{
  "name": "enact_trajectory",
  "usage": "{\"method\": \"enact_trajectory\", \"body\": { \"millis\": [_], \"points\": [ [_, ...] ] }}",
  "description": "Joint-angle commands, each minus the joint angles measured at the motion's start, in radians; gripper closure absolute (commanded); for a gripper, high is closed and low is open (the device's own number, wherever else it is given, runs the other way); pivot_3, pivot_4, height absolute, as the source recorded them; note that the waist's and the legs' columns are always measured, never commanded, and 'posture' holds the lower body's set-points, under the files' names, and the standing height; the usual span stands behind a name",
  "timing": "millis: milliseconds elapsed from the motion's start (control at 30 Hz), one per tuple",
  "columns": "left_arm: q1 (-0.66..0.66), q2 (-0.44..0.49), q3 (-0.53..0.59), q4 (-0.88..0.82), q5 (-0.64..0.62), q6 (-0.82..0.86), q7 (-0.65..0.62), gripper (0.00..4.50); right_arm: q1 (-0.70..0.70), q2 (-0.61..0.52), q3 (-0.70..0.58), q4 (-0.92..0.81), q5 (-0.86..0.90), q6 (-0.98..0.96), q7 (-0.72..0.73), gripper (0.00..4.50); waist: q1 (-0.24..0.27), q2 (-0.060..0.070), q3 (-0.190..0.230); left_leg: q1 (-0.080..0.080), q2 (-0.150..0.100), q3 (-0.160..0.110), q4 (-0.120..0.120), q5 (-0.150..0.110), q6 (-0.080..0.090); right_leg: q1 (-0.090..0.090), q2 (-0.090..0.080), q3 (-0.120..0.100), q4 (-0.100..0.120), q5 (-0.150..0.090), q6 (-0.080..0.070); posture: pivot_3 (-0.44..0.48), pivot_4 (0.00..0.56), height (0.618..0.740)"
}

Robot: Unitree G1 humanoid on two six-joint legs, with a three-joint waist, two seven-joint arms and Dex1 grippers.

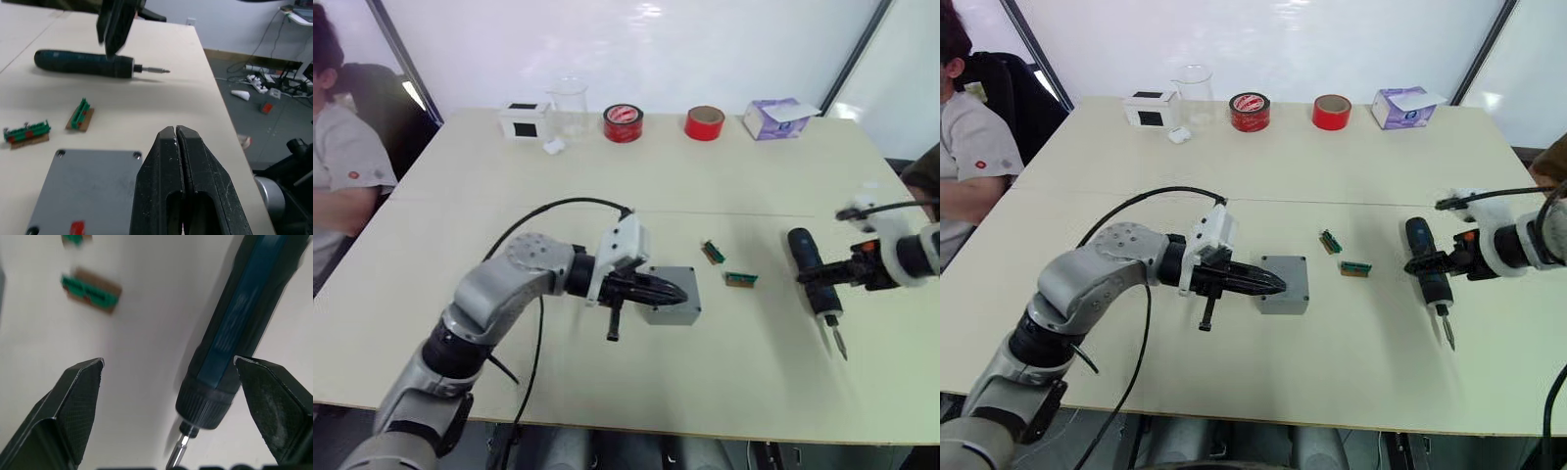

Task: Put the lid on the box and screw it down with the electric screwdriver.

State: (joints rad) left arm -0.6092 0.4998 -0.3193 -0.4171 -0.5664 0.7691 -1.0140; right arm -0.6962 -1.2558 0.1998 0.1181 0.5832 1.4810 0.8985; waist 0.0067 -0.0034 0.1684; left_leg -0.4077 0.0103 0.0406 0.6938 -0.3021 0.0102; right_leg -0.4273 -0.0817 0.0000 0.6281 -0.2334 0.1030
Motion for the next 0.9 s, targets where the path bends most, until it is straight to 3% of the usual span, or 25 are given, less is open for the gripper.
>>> {"method": "enact_trajectory", "body": {
  "millis": [33,267,600,733,900],
  "points": [
    [0.027,-0.008,0.005,-0.044,0.008,-0.011,0.042,4.50,-0.048,-0.017,0.110,0.092,-0.097,-0.103,0.076,0.04,-0.001,0.000,0.000,0.000,0.000,0.000,0.000,0.000,0.000,0.000,0.000,0.000,0.000,0.000,0.000,0.000,0.150,0.740],
    [0.049,-0.032,0.002,-0.053,0.012,-0.012,0.089,4.50,-0.192,0.061,0.302,0.327,-0.297,-0.254,0.202,0.04,-0.017,0.000,0.000,0.000,0.000,0.001,0.000,0.000,0.000,0.000,0.001,0.000,0.001,0.001,0.002,0.000,0.150,0.740],
    [0.076,-0.051,0.020,-0.073,0.001,-0.001,0.164,4.50,-0.293,0.172,0.417,0.646,-0.519,-0.402,0.364,0.04,-0.016,0.000,0.000,0.000,0.000,0.001,0.001,0.000,0.000,0.000,0.000,0.000,0.001,0.001,0.002,0.000,0.150,0.740],
    [0.086,-0.042,0.020,-0.073,0.004,-0.005,0.169,4.50,-0.297,0.180,0.453,0.688,-0.591,-0.453,0.450,0.90,-0.015,0.000,0.000,0.000,-0.001,0.000,0.001,0.000,0.000,0.000,0.000,0.000,0.001,0.001,0.002,0.000,0.150,0.740],
    [0.088,-0.043,0.022,-0.063,0.003,-0.007,0.178,4.50,-0.296,0.211,0.437,0.722,-0.646,-0.456,0.483,2.57,-0.017,0.000,0.000,0.000,-0.001,0.000,0.001,0.000,0.000,0.000,0.000,-0.001,0.001,0.001,0.002,0.000,0.150,0.740]
  ]
}}
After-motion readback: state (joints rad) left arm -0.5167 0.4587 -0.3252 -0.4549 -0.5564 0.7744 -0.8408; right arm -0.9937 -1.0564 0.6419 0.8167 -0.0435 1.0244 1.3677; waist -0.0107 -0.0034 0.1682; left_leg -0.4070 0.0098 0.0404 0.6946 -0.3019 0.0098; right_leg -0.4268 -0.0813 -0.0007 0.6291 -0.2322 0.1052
